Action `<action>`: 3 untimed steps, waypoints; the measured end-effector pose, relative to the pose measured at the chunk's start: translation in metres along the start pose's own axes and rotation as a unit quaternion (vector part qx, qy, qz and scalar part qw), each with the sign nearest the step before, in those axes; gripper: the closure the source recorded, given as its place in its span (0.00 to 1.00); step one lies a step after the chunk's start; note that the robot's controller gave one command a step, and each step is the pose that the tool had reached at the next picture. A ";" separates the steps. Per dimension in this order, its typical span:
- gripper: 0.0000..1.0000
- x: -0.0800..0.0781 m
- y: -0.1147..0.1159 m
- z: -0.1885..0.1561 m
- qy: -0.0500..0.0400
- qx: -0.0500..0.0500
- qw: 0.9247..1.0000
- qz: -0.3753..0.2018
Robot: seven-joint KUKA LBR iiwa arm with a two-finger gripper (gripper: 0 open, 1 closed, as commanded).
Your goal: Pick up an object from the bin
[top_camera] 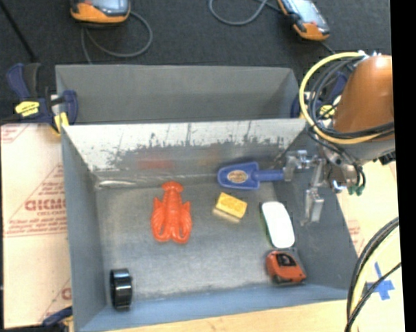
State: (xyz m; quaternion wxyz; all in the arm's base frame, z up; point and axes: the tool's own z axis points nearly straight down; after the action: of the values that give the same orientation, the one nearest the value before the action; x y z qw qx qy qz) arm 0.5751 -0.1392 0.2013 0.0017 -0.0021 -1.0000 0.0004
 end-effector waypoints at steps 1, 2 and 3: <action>0.00 -0.001 0.001 -0.005 -0.004 0.001 1.000 -0.002; 0.00 -0.024 0.003 0.047 -0.007 0.002 1.000 -0.026; 0.00 -0.024 0.017 0.077 -0.001 -0.001 1.000 0.015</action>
Offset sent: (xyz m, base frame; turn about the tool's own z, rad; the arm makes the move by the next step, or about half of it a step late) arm 0.0361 0.0062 -0.0927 -0.0924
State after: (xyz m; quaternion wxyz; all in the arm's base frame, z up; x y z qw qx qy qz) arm 0.5986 -0.1224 0.1244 0.0003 -0.0171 -0.9999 -0.0005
